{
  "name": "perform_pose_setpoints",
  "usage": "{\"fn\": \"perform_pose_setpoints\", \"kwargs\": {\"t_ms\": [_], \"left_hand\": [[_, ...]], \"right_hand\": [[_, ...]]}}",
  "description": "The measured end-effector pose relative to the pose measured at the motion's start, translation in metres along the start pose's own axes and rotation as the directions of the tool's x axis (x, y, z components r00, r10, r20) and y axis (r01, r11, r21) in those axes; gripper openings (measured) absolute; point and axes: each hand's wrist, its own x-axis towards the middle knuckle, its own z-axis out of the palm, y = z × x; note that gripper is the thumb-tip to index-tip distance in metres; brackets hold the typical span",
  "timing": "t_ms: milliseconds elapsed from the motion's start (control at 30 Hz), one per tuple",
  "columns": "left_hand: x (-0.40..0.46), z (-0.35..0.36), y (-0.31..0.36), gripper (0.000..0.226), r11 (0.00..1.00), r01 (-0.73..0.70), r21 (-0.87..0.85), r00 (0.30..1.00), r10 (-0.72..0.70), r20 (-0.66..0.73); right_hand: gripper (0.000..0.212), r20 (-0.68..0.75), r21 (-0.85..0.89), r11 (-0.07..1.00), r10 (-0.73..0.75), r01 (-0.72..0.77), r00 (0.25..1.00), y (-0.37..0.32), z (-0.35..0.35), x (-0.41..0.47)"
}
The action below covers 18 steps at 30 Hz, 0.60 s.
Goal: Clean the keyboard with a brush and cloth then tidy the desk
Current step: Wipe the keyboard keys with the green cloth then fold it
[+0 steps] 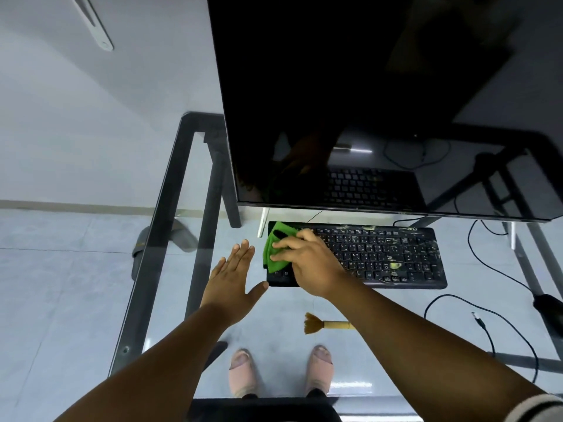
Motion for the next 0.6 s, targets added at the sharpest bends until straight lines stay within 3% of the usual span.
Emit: {"fn": "perform_pose_setpoints", "kwargs": {"t_ms": [267,600], "left_hand": [[-0.005,-0.003,-0.003,0.080,1.000,0.004,-0.003,1.000,-0.004,0.004],[0.010,-0.023,-0.012,0.065,0.999,0.049,0.020,0.999,-0.049,-0.010]], "right_hand": [[0.053,-0.048,-0.045,0.991,0.122,-0.125,0.991,-0.011,-0.007,0.019],[0.052,-0.027,-0.001,0.999,0.044,-0.044,0.999,-0.021,0.008,-0.028]]}}
